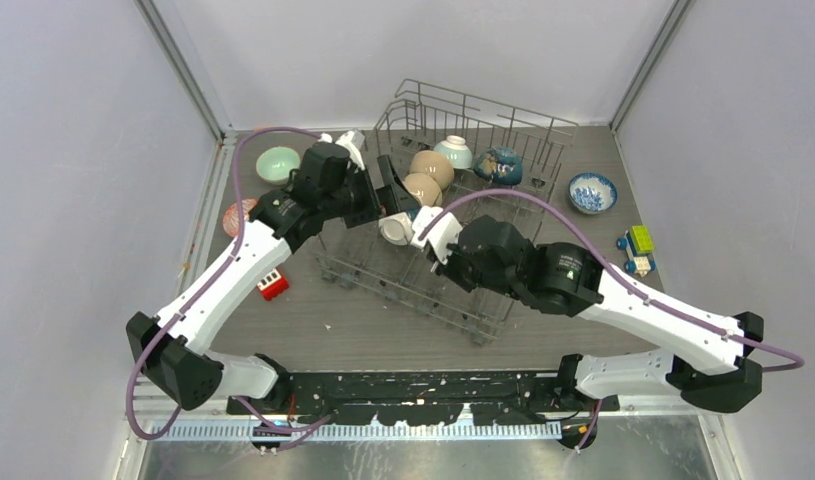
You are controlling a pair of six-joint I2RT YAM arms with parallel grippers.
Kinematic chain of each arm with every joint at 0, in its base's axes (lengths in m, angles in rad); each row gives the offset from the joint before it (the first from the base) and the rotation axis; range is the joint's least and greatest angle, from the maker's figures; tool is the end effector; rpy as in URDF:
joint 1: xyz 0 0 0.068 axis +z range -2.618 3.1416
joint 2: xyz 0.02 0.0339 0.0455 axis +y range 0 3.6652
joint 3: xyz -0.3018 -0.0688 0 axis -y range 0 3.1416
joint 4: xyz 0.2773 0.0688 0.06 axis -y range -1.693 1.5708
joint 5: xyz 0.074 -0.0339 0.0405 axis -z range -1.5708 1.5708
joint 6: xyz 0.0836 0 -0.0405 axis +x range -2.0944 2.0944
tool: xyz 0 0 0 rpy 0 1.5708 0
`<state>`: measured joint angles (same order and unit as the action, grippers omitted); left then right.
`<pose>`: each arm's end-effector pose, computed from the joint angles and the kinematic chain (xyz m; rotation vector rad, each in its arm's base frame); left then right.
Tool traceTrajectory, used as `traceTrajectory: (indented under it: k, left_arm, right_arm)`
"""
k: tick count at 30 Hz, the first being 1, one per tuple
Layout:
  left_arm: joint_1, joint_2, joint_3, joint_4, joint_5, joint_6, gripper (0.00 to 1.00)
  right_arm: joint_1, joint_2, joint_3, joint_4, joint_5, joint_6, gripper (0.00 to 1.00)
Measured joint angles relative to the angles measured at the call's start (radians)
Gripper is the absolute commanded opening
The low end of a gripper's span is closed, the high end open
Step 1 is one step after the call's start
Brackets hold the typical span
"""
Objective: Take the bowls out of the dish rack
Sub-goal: Place the bowl at the center of the board.
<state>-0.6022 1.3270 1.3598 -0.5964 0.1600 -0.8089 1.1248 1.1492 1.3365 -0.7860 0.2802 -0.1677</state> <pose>0.2847 -0.2119 0.3918 -0.1359 2.2920 -0.9595 0.1439 0.2474 0.4125 -1.1657 1.8112 0.2537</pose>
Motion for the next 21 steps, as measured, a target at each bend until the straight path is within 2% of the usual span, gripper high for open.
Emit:
traceTrajectory:
  k: [10,17,21]
  left_arm:
    - [0.043,0.016,0.051,-0.037,0.171,0.136,1.0]
    - [0.035,0.037,0.089,-0.07,0.286,0.233,1.0]
    - [-0.004,0.07,0.148,-0.11,0.306,0.305,1.0]
  right_arm:
    - [0.208,-0.05,0.0,-0.1,0.125,-0.121,0.01]
    - [0.266,-0.061,0.0,-0.145,0.18,-0.184,0.01]
    - [0.293,-0.072,0.0,-0.16,0.198,-0.213,0.01]
